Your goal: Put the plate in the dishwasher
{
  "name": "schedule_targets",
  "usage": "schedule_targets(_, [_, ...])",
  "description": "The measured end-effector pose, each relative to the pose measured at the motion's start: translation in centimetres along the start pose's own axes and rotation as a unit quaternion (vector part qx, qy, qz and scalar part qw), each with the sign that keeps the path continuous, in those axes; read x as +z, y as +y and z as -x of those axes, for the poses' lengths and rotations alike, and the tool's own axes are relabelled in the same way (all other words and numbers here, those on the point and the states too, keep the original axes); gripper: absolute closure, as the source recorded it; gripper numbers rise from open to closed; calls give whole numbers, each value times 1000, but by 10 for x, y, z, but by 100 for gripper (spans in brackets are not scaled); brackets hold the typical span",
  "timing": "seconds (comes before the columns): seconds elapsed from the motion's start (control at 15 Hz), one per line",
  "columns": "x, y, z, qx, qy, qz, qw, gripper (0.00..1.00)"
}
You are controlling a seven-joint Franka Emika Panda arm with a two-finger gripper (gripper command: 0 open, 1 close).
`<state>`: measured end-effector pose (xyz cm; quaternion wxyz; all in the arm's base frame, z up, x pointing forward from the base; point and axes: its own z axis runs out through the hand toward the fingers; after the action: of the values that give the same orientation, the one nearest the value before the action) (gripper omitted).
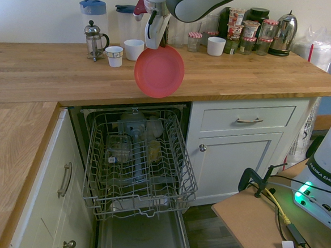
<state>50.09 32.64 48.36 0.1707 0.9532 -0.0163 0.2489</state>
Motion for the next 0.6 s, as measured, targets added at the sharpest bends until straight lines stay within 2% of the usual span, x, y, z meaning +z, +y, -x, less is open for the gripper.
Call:
schedule_targets(0.27, [-8, -17, 10, -32, 40, 2, 999, 100])
schedule_targets(0.6, [-35, -87, 100, -79, 136, 0, 987, 100])
